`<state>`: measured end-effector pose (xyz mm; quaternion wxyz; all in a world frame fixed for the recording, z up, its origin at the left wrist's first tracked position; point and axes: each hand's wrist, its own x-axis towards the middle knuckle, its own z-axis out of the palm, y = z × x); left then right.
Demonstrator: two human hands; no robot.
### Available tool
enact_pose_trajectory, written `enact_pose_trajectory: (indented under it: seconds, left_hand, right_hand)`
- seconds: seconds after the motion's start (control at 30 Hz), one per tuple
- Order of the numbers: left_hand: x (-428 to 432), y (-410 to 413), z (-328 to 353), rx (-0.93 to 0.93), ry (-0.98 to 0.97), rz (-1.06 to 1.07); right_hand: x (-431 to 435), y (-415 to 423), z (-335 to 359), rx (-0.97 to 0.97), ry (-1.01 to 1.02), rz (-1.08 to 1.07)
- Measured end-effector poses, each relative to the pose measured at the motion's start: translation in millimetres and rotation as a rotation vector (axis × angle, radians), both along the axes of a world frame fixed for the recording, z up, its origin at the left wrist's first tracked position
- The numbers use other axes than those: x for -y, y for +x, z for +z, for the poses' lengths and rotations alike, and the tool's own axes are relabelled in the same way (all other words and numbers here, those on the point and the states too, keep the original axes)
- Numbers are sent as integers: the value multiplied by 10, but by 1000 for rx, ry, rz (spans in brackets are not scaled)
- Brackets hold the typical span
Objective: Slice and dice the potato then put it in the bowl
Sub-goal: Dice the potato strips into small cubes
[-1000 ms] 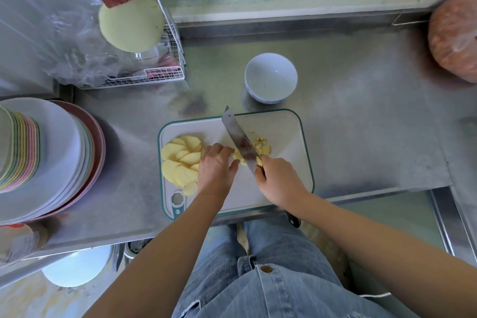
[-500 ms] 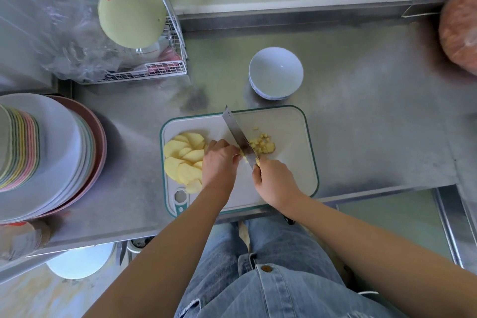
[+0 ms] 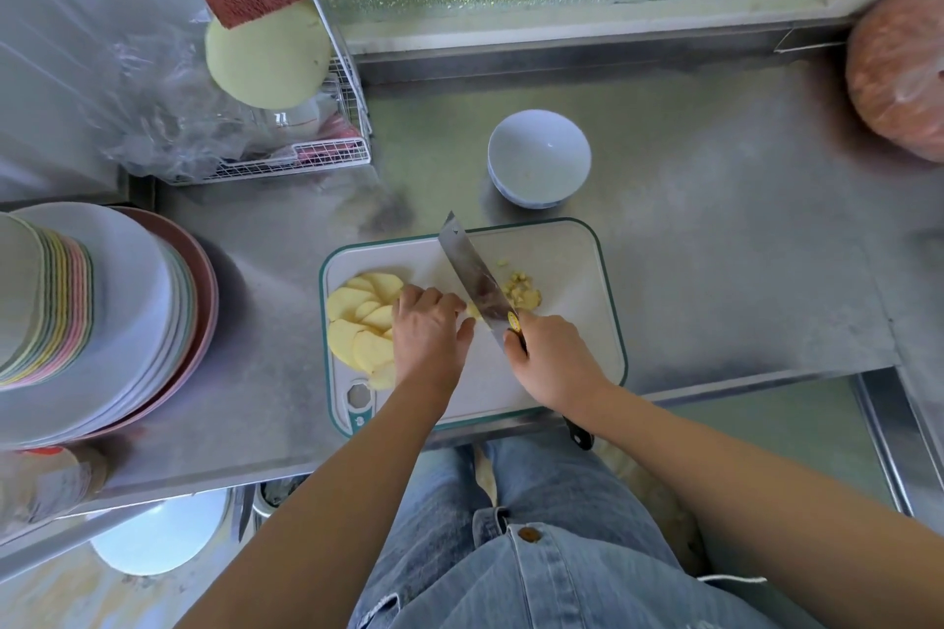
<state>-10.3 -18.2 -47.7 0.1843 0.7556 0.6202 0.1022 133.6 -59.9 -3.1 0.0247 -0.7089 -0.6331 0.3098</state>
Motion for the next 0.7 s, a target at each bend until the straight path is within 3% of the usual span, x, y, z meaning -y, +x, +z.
enact_pose_trajectory:
  seconds: [0.47,0.7]
  left_hand:
    - [-56,26,-59,-71,-50,9]
    - [-58,6,-16,-87,-46,-17]
  right_hand:
    - [72,-147,-159,63,7,-26]
    - [-51,-29,-213,-85,-6,-115]
